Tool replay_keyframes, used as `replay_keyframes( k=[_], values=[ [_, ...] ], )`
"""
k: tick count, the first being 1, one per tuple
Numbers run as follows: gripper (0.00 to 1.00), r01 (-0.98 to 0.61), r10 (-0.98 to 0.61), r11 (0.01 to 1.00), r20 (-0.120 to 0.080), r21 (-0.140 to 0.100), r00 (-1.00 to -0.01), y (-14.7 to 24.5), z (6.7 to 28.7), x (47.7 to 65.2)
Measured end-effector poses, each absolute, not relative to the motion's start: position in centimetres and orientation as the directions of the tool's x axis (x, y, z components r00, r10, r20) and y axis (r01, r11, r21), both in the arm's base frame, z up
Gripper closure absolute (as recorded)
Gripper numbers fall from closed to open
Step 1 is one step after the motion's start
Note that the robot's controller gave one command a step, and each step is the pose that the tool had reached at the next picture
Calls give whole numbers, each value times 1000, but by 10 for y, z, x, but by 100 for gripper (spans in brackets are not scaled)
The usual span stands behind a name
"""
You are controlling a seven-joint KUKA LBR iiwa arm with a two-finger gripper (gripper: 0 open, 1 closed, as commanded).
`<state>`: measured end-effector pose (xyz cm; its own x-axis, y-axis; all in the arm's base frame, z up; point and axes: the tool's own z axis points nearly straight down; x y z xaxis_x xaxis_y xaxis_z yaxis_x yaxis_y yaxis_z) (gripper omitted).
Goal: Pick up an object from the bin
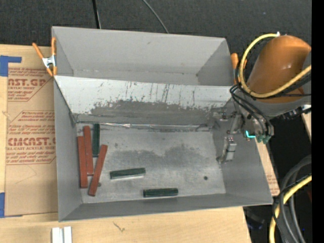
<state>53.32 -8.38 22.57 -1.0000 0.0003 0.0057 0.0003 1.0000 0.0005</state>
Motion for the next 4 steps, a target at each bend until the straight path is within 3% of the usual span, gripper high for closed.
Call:
replay_keyframes(
  k=[1, 2, 3, 4],
  values=[
    [0, -1, -1, 1000, -2, -1, -1000, -83, 230, 535],
    [0, -9, -9, 1000, -5, -1, -1000, -43, 181, 507],
    [0, 6, 6, 1000, 6, 1, -1000, -20, 167, 505],
    [0, -110, -110, 994, -1, 0, -994, 4, 170, 496]
  ],
)
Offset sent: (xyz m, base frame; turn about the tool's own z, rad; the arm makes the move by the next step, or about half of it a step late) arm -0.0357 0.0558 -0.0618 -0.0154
